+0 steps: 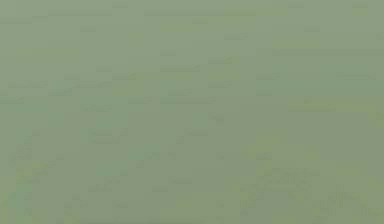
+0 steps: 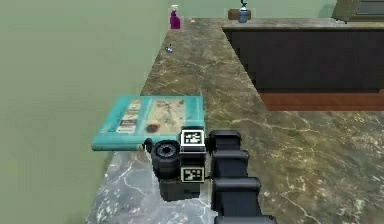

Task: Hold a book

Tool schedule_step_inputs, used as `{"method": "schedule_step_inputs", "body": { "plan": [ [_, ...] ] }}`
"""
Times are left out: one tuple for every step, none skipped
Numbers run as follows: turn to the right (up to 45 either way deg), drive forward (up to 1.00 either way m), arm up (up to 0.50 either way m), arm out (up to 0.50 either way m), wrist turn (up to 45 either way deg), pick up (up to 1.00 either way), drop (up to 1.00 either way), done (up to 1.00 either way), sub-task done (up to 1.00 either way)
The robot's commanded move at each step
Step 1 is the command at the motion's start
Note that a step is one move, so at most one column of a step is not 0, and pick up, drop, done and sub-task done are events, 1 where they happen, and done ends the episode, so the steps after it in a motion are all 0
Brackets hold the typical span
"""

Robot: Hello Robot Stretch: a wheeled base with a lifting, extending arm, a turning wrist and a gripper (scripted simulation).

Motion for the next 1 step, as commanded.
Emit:
{"method": "schedule_step_inputs", "body": {
  "plan": [
    [0.0, 0.00, 0.00, 0.00, 0.0, 0.00, 0.00, 1.00, 0.00]
  ]
}}
